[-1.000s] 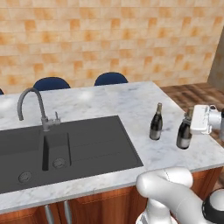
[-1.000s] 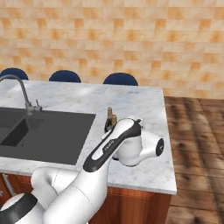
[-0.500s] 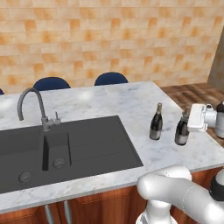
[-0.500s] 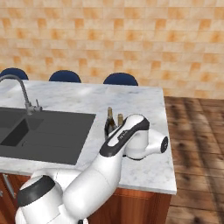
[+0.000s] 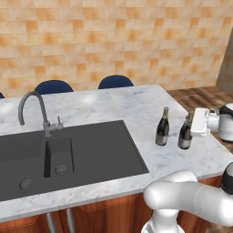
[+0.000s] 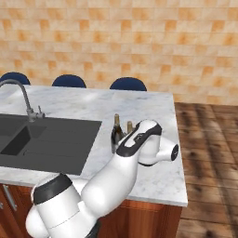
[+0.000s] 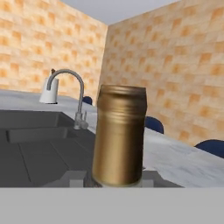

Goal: Move the drinks to the dining counter.

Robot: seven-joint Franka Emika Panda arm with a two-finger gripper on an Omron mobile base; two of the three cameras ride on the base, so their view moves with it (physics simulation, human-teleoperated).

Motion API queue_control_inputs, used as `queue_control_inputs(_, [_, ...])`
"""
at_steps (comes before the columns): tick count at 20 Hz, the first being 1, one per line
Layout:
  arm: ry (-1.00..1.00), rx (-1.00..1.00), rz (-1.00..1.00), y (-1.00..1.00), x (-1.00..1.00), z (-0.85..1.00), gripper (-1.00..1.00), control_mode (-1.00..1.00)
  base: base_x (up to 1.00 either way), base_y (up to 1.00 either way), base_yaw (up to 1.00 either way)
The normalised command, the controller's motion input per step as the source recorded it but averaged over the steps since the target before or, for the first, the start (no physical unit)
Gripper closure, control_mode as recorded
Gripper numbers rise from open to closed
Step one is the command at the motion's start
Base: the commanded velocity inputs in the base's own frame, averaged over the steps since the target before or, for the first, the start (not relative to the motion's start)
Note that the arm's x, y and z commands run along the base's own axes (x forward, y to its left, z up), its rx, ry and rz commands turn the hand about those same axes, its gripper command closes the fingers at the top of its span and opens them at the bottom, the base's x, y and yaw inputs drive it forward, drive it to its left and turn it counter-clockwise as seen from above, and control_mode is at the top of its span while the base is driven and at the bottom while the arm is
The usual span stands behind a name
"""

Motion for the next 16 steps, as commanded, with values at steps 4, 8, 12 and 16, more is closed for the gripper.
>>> queue_control_inputs(4, [-0.03, 0.00, 0.00, 0.00, 0.25, -0.21, 1.00, -1.00, 0.00, 0.00, 0.00])
queue_control_inputs(8, [0.00, 0.00, 0.00, 0.00, 0.23, -0.19, 1.00, -1.00, 0.00, 0.00, 0.00])
queue_control_inputs(12, [0.00, 0.00, 0.00, 0.00, 0.22, -0.20, 1.00, -1.00, 0.00, 0.00, 0.00])
queue_control_inputs(16, [0.00, 0.00, 0.00, -0.02, 0.18, -0.24, 1.00, -1.00, 0.00, 0.00, 0.00])
